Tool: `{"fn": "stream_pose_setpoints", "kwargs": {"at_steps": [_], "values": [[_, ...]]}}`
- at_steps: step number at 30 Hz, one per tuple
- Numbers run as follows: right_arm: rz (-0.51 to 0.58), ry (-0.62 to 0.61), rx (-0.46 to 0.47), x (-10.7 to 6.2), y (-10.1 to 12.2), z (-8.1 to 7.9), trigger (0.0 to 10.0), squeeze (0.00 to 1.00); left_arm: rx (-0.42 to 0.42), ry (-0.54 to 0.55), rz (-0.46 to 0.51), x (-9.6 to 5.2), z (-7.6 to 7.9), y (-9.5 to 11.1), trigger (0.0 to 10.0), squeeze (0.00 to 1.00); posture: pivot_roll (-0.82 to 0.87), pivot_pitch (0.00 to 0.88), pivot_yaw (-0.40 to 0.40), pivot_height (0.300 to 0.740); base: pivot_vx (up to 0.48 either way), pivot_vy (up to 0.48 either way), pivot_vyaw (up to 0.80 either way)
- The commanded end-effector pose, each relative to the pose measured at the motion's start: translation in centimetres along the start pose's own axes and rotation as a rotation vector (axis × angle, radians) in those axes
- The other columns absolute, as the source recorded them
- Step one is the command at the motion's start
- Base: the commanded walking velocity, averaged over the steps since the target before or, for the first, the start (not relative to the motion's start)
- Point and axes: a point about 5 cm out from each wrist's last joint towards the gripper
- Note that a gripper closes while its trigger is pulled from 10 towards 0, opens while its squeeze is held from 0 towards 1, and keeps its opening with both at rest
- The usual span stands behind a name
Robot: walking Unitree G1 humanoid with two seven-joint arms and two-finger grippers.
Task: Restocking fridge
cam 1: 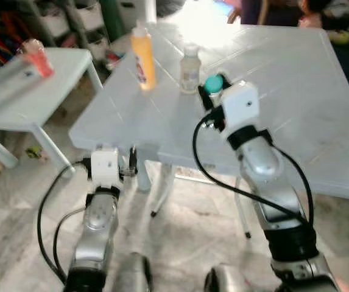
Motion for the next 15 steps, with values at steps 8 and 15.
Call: {"fn": "stream_pose_setpoints", "kwargs": {"at_steps": [8, 15], "values": [[0.039, -0.074, -0.016, 0.8, 1.0, 0.2, 10.0, 0.0, 0.022, 0.018, -0.002, -0.2, -0.8, -0.4, 10.0, 0.0, 0.02, 0.08, 0.045, 0.74, -0.339, 0.0, 0.0], [-0.03, -0.085, 0.0, 0.8, -0.2, 0.9, 10.0, 0.0, 0.031, 0.008, -0.006, -0.6, -0.6, -0.7, 10.0, 0.0, 0.03, 0.067, 0.035, 0.74, -0.352, 0.0, 0.0]]}}
Point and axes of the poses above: a point about 5 cm out from each wrist's last joint towards the gripper, its own x axis pointing out of the wrist towards the gripper, its own y axis along the axis of the wrist's last joint, z = x × y, and after that the axes turned 9 degrees about x, right-handed
